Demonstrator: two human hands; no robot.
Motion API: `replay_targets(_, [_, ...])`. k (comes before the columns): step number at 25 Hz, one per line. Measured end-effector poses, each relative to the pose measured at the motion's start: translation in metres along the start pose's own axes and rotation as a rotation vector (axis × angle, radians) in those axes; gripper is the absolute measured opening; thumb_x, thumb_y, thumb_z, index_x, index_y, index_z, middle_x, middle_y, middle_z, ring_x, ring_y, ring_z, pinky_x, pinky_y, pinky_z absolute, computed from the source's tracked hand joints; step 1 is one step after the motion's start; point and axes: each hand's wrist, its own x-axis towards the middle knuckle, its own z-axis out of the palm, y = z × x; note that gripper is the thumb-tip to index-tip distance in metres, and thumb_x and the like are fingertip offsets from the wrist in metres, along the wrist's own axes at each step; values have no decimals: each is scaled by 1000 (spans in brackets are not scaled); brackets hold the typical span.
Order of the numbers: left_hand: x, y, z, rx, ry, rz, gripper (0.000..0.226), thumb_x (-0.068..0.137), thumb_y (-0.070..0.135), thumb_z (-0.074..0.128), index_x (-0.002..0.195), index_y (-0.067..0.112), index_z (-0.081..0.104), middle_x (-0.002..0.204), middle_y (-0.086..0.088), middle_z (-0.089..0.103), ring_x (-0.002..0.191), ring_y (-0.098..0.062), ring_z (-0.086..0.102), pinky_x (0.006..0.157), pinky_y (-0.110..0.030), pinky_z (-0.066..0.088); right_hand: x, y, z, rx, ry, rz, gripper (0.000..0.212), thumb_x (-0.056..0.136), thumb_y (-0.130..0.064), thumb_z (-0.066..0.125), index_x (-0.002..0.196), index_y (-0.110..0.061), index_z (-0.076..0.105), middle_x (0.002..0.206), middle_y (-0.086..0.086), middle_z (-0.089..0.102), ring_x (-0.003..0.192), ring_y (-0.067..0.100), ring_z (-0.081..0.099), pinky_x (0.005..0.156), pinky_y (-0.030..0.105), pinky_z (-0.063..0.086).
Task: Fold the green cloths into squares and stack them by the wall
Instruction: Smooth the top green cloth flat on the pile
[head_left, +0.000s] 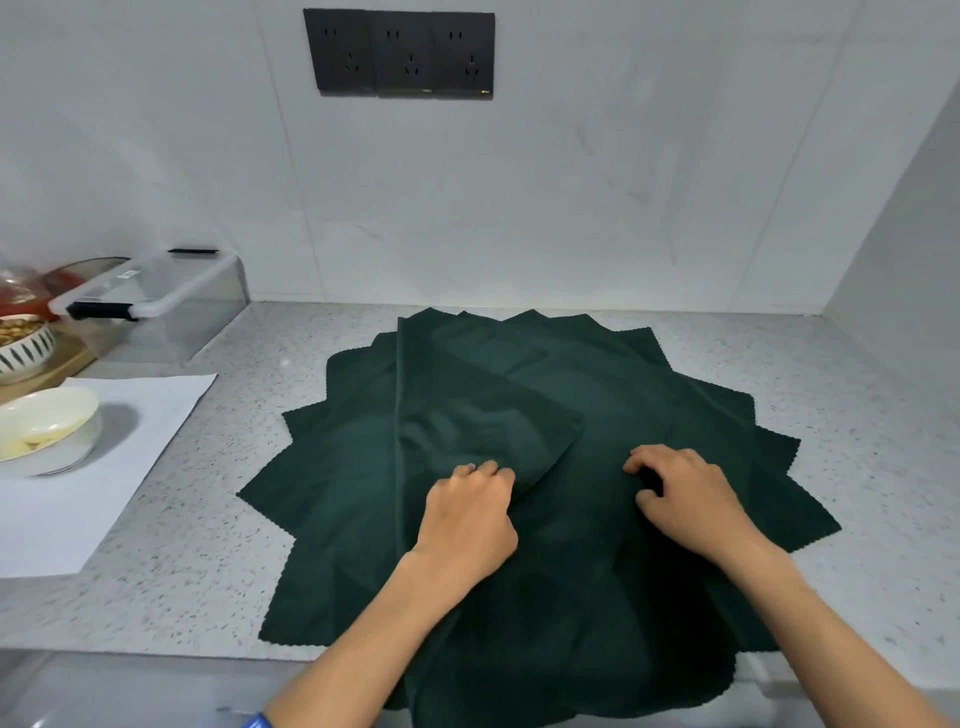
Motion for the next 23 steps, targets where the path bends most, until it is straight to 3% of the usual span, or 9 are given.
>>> replay_targets(3, [-5, -5, -9, 93, -14, -63, 26, 83, 2, 46, 101, 15, 60, 104, -1, 63, 104, -25, 60, 63, -30, 37, 2, 4, 0, -28, 40, -12, 29, 89, -19, 56, 115, -30, 66, 135, -15, 57, 122, 20, 50, 99, 39, 39])
replay_targets(7, [-19, -62, -32, 201, -82, -340, 29, 85, 10, 46, 110, 17, 58, 115, -6, 66, 109, -32, 62, 76, -34, 44, 2, -7, 5, 53, 88, 24, 17, 92, -36, 57, 103, -30, 68, 126, -13, 63, 118, 23, 53, 91, 39, 39])
replay_targets(9, [-29, -92, -38, 206, -67, -389, 32, 82, 12, 49, 113, 19, 58, 118, -3, 65, 111, -30, 60, 76, -34, 43, 1, -15, 15, -63, 160, 163, 31, 89, -52, 56, 107, -29, 63, 127, -7, 59, 117, 27, 50, 91, 42, 38])
replay_targets(11, [-35, -103, -35, 133, -23, -280, 48, 82, 15, 53, 129, 24, 53, 133, 5, 58, 122, -24, 53, 89, -35, 45, 5, -21, 20, -165, 200, 336, 51, 87, -62, 52, 120, -23, 55, 127, 2, 56, 118, 31, 48, 96, 47, 36])
replay_targets(13, [-35, -102, -21, 50, 20, -192, 47, 87, 16, 52, 134, 26, 52, 135, 9, 57, 123, -22, 53, 92, -35, 47, 12, -27, 19, -25, 207, 354, 47, 89, -54, 56, 121, -22, 51, 110, 1, 62, 110, 29, 54, 93, 46, 37])
replay_targets(16, [-31, -103, -6, 40, 100, -208, 27, 92, 14, 49, 112, 22, 65, 113, 7, 68, 103, -23, 64, 71, -34, 51, 18, -36, 21, 194, 193, 239, 17, 92, -24, 56, 109, -22, 56, 80, -7, 64, 90, 25, 61, 83, 39, 40])
replay_targets(19, [-28, -105, -5, 35, 115, -251, 25, 92, 11, 49, 107, 23, 65, 99, 3, 71, 92, -27, 66, 64, -33, 47, 14, -31, 20, 194, 305, 250, 13, 87, -14, 56, 99, -17, 60, 83, 1, 66, 83, 28, 61, 69, 34, 42])
replay_targets(23, [-28, -109, -5, -19, 167, -211, 20, 97, 27, 46, 102, 24, 65, 92, 2, 72, 89, -30, 66, 61, -33, 42, 13, -31, 18, 358, 288, 271, 32, 82, -22, 70, 110, -23, 55, 101, -4, 59, 88, 20, 57, 80, 35, 46])
